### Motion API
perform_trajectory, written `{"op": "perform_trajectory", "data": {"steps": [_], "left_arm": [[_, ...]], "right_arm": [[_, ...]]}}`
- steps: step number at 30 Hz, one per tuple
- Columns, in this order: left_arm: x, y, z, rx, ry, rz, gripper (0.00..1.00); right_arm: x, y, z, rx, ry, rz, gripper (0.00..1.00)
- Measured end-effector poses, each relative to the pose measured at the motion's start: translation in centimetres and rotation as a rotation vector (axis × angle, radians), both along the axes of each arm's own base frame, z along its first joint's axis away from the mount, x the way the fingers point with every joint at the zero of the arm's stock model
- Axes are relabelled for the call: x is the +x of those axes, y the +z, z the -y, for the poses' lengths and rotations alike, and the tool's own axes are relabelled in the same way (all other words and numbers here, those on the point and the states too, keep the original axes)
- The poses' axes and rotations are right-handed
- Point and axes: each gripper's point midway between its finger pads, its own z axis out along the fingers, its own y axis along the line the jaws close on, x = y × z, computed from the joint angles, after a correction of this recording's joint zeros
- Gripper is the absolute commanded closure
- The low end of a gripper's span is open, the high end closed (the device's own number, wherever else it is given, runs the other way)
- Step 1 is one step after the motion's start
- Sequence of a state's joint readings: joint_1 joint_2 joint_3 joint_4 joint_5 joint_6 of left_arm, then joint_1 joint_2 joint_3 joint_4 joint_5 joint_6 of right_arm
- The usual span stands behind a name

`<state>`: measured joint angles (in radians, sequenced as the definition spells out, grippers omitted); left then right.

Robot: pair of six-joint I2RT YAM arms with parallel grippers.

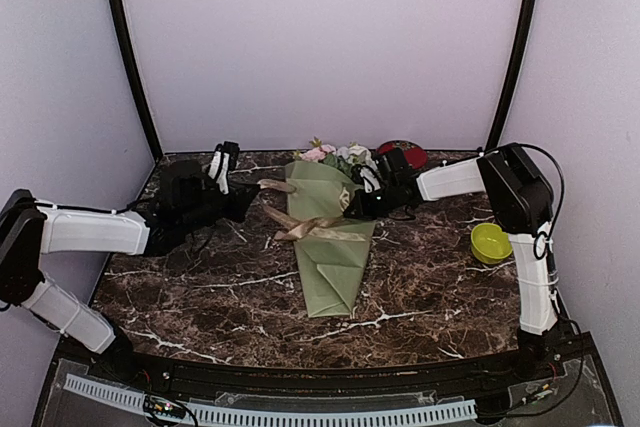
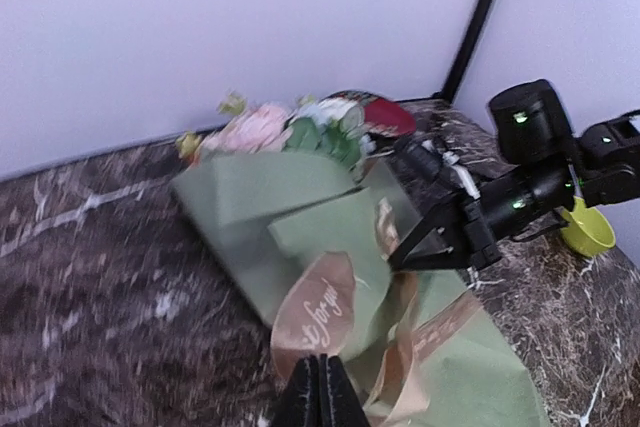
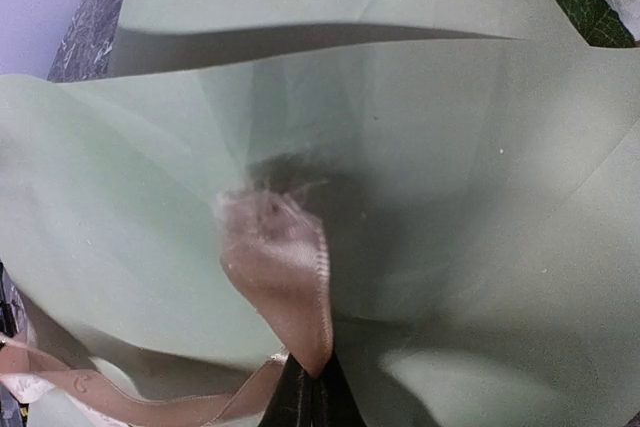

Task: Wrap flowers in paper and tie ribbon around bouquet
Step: Cross the ribbon over the folded bouquet.

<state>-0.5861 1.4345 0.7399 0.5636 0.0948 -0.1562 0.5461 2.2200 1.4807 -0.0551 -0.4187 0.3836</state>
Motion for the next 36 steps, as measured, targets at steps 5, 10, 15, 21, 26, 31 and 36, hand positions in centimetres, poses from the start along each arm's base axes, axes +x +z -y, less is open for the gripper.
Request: {"op": "perform_trajectory", "data": {"steps": [5, 10, 15, 21, 26, 31, 36], "left_arm": [[-1.8, -5.6, -6.1, -0.096, 0.309, -0.222, 0.58], [-3.2, -8.2, -11.5, -0.170, 0.611, -0.334, 0.39], [-2.7, -7.6, -13.5, -0.090, 0.697, -0.261, 0.52], [1.7, -3.7, -0.3, 0.127, 0.078, -0.177, 0.52], [1.4, -3.3, 11.4, 0.335, -0.382, -0.072, 0.41], [-4.0, -9.4, 13.8, 0.565, -0.655, -0.079, 0.38], [-3.2, -11.8, 12.5, 0.728, -0.677, -0.050, 0.39]], "right_arm": [[-0.1, 0.0, -0.1, 0.001, 0.002, 0.001, 1.00], [-0.2, 0.0, -0.2, 0.001, 0.005, 0.001, 1.00], [-0.4, 0.0, -0.5, 0.001, 0.012, 0.002, 1.00], [-0.6, -0.1, -0.6, 0.000, 0.015, 0.000, 1.00], [-0.8, -0.3, -0.5, -0.003, 0.017, -0.003, 1.00], [-1.2, -0.3, -0.3, -0.007, 0.020, -0.006, 1.00], [-1.5, -0.3, -0.2, -0.007, 0.022, -0.011, 1.00]]}}
